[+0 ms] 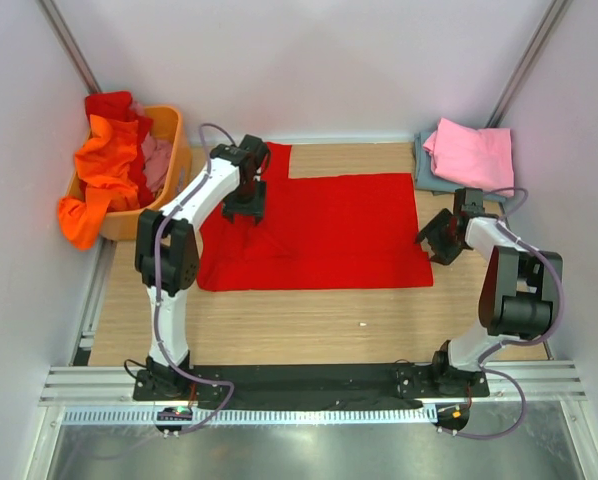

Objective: Fold and stack the t-shirts
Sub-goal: Fold the tshirt

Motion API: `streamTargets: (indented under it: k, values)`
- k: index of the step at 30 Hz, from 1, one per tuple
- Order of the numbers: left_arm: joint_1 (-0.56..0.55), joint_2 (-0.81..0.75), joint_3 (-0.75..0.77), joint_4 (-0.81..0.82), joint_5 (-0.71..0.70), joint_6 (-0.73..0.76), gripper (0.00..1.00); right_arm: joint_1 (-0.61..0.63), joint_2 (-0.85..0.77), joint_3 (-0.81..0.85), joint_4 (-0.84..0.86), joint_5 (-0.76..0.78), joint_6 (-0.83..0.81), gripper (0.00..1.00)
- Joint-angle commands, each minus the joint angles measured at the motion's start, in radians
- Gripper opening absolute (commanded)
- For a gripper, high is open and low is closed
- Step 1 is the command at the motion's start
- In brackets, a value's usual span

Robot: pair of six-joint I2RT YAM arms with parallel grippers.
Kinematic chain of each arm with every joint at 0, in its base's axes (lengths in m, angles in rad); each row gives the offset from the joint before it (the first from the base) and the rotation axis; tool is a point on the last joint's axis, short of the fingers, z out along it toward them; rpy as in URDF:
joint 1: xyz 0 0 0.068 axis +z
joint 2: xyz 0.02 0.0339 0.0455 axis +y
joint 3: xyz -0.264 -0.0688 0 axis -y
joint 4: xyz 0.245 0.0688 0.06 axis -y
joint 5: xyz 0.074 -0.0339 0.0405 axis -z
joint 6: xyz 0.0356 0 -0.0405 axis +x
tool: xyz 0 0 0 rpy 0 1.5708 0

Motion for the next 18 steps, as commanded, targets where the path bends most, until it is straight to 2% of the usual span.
streamTargets:
  k: [1, 2, 4, 7, 10, 11, 13, 14, 17, 18]
  values:
    - [0.012, -0.019, 0.088, -0.003, -0.094, -0.004, 0.62, -0.005, 0.025, 0.120, 0.003, 0.030, -0.029, 0.69]
    - [0.012, -0.039, 0.088, 0.015, -0.077, 0.003, 0.66, -0.005, 0.030, 0.133, -0.013, 0.036, -0.032, 0.84]
    - [0.012, -0.122, 0.070, 0.070, -0.079, 0.000, 0.73, -0.003, 0.011, 0.148, -0.043, 0.067, -0.043, 0.91]
    - [0.010, -0.223, -0.013, 0.127, -0.086, -0.020, 0.74, -0.003, -0.074, 0.125, -0.062, 0.143, -0.061, 0.92]
    - [0.008, -0.369, -0.175, 0.187, -0.050, -0.050, 0.73, 0.012, -0.183, 0.082, -0.067, 0.136, -0.083, 0.92]
    - [0.008, -0.456, -0.294, 0.211, -0.030, -0.069, 0.73, 0.058, -0.215, 0.070, -0.065, 0.127, -0.095, 0.92]
    - [0.008, -0.536, -0.413, 0.280, 0.005, -0.081, 0.70, 0.142, -0.290, 0.044, -0.042, 0.127, -0.107, 0.91]
    - [0.008, -0.599, -0.517, 0.299, 0.012, -0.095, 0.70, 0.260, -0.303, 0.042, -0.033, 0.133, -0.113, 0.90]
    - [0.008, -0.674, -0.689, 0.369, 0.030, -0.110, 0.68, 0.434, -0.290, 0.088, -0.021, 0.139, -0.112, 0.84]
    - [0.010, -0.702, -0.721, 0.405, 0.027, -0.110, 0.68, 0.530, -0.271, 0.122, 0.013, 0.130, -0.119, 0.83]
